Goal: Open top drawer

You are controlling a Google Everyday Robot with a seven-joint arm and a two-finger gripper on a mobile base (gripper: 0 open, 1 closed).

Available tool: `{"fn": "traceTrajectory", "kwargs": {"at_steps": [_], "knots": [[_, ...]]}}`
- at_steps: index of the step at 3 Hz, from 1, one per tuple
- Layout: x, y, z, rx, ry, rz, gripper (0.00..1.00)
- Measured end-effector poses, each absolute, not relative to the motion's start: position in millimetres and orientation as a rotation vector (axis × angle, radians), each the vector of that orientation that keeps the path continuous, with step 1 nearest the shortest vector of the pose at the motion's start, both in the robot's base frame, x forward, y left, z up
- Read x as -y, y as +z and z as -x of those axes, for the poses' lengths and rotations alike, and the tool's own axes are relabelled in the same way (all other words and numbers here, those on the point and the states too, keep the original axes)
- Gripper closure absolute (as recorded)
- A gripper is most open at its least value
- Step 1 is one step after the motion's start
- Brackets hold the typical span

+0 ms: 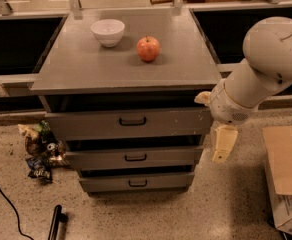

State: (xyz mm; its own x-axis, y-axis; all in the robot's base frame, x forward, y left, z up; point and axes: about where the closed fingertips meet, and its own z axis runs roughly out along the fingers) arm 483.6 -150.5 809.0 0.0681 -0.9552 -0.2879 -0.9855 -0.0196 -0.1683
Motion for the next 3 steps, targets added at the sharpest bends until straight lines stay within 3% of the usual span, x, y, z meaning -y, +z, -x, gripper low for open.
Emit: {"fn": "traceTrajectory", "kwargs": {"at_steps": [3], "knots": [[138.3, 747.2, -516.9, -1.891, 0.085, 2.09, 0.0]]}}
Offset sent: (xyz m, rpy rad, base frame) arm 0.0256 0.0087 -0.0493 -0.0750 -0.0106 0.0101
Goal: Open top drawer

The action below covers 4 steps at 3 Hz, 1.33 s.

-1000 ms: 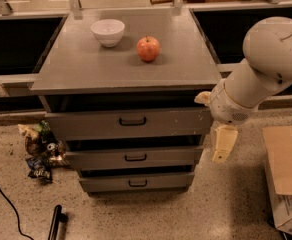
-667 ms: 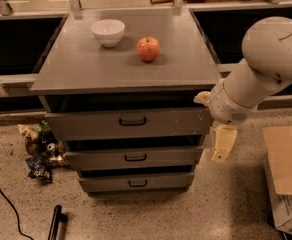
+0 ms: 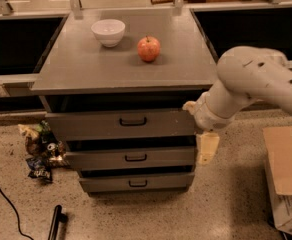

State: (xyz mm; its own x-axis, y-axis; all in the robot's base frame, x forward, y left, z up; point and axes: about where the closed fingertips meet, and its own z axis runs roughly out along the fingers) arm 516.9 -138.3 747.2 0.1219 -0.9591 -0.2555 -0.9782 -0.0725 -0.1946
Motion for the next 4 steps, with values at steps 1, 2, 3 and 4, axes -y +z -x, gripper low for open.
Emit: {"fn": "traceTrajectory", "kwargs": {"at_steps": [1, 2, 3, 4], "knots": [[131.7, 709.1, -547.3, -1.828, 0.071, 2.076, 0.0], [128.1, 688.5, -578.9, -1.794, 0.044, 2.036, 0.0], [127.2, 681.4, -608.8, -1.781, 0.006, 1.985, 0.0], [124.9, 671.9, -629.8, -1.79, 0.01, 1.957, 0.0]]}}
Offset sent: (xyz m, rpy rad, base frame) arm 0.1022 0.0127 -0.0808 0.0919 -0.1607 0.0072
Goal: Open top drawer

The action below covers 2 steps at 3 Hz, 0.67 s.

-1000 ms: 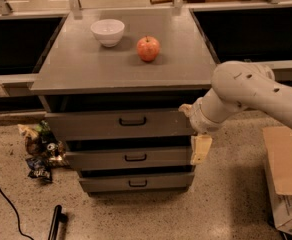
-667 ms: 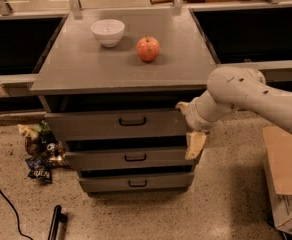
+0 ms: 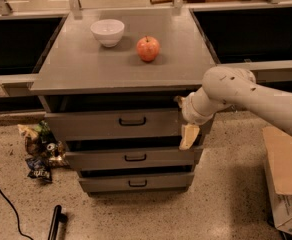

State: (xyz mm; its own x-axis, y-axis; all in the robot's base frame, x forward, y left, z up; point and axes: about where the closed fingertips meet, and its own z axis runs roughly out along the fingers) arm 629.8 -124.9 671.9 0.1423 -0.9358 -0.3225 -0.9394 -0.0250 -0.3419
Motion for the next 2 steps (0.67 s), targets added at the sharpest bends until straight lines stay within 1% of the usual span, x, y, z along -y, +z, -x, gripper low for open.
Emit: {"fn": "traceTrajectory", "kwargs": {"at_steps": [1, 2], "knots": [[119.9, 662.1, -642.3, -1.803, 0.04, 1.956, 0.0], [112.4, 655.2, -645.1, -1.805, 0.067, 1.974, 0.19]]}}
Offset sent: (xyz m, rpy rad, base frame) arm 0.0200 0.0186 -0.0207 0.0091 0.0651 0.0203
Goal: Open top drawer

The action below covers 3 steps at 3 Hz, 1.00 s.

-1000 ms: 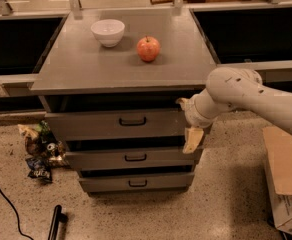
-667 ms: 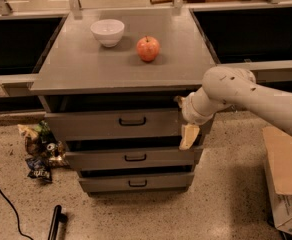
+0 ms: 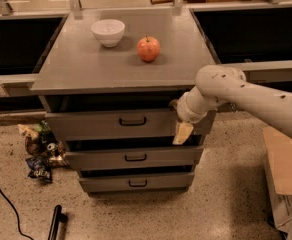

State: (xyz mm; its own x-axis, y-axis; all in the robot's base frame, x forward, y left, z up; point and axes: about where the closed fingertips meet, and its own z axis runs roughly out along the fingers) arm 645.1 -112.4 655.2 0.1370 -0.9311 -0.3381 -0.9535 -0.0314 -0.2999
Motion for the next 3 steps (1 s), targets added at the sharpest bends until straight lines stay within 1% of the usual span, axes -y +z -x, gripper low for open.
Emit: {"fn": "traceTrajectory", "kwargs": {"at_steps": [1, 2, 3], "knots": [[107.4, 652.0, -631.8, -1.809, 0.098, 1.986, 0.43], [104.7, 657.9, -613.6, -1.754, 0.194, 1.969, 0.66], [107.0, 678.7, -586.5, -1.645, 0.344, 1.945, 0.97]]}}
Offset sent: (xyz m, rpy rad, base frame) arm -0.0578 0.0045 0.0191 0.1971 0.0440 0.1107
